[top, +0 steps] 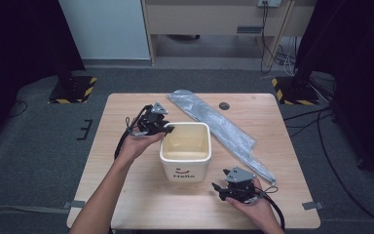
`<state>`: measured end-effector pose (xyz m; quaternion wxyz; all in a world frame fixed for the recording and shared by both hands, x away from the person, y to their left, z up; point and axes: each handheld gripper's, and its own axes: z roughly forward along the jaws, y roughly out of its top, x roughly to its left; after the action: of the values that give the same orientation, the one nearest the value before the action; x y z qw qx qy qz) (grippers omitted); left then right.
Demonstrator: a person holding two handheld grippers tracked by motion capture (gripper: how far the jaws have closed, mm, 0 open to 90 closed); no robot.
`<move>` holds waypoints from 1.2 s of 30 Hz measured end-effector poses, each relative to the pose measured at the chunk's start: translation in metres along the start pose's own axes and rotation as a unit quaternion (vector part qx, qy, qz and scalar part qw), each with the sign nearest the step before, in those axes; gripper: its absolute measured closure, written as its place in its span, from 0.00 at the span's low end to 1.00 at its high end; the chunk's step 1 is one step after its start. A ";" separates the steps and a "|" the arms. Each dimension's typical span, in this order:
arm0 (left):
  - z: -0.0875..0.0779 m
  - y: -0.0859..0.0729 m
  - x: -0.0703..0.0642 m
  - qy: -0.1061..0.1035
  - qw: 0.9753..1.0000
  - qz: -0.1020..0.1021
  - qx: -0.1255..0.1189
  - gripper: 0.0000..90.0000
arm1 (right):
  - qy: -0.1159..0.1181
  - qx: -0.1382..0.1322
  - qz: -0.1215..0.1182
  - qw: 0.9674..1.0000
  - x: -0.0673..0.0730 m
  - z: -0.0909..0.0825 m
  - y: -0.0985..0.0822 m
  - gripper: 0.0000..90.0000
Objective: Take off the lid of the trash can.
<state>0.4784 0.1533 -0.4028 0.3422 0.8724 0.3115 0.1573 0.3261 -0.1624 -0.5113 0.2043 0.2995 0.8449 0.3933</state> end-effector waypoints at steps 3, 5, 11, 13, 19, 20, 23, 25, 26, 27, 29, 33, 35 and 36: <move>-0.001 0.000 0.000 0.000 1.000 0.000 -0.003 0.75 | 0.000 0.000 0.000 1.000 0.000 0.000 0.000 0.38; -0.002 0.000 0.000 0.001 1.000 0.000 -0.005 0.76 | -0.001 0.000 0.000 1.000 0.000 0.000 0.000 0.38; -0.004 0.001 -0.001 0.007 1.000 0.006 -0.008 0.77 | -0.001 0.000 0.001 1.000 -0.001 0.000 0.000 0.38; -0.006 0.001 -0.001 0.008 1.000 0.005 -0.014 0.79 | -0.001 -0.001 0.002 1.000 0.000 0.000 0.000 0.38; -0.010 0.001 -0.001 0.014 1.000 0.008 -0.016 0.79 | 0.002 0.000 0.003 1.000 -0.001 0.000 0.000 0.38; -0.010 0.001 0.000 0.014 1.000 0.009 -0.017 0.79 | 0.002 0.000 0.003 1.000 -0.001 0.000 0.000 0.38; -0.014 0.001 0.001 0.012 1.000 0.008 -0.026 0.80 | 0.002 0.000 0.007 1.000 0.000 0.000 0.000 0.38; -0.016 0.001 0.000 0.013 0.999 0.003 -0.032 0.80 | 0.002 0.001 0.006 1.000 0.000 0.000 0.000 0.38; -0.017 0.001 0.001 0.013 0.999 0.003 -0.033 0.80 | 0.002 0.001 0.006 1.000 0.000 0.001 0.000 0.38; -0.017 0.000 0.001 0.013 0.999 0.005 -0.031 0.80 | 0.002 0.001 0.005 1.000 0.000 0.001 0.000 0.38; -0.018 0.000 0.001 0.013 0.999 0.006 -0.030 0.80 | 0.002 0.000 0.005 1.000 0.000 0.001 0.000 0.38; -0.020 0.000 0.001 0.012 0.999 0.008 -0.036 0.80 | 0.003 0.001 0.006 1.000 0.000 0.001 0.000 0.38; -0.021 0.000 0.001 0.010 0.999 0.006 -0.037 0.81 | 0.002 0.000 0.008 1.000 0.000 0.000 0.000 0.38; -0.022 0.000 0.002 0.008 0.999 0.006 -0.037 0.81 | 0.002 0.000 0.007 1.000 -0.001 0.000 0.000 0.37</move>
<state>0.4691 0.1657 -0.3872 0.3705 0.8598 0.3029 0.1778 0.3270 -0.1627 -0.5113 0.1995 0.3048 0.8432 0.3955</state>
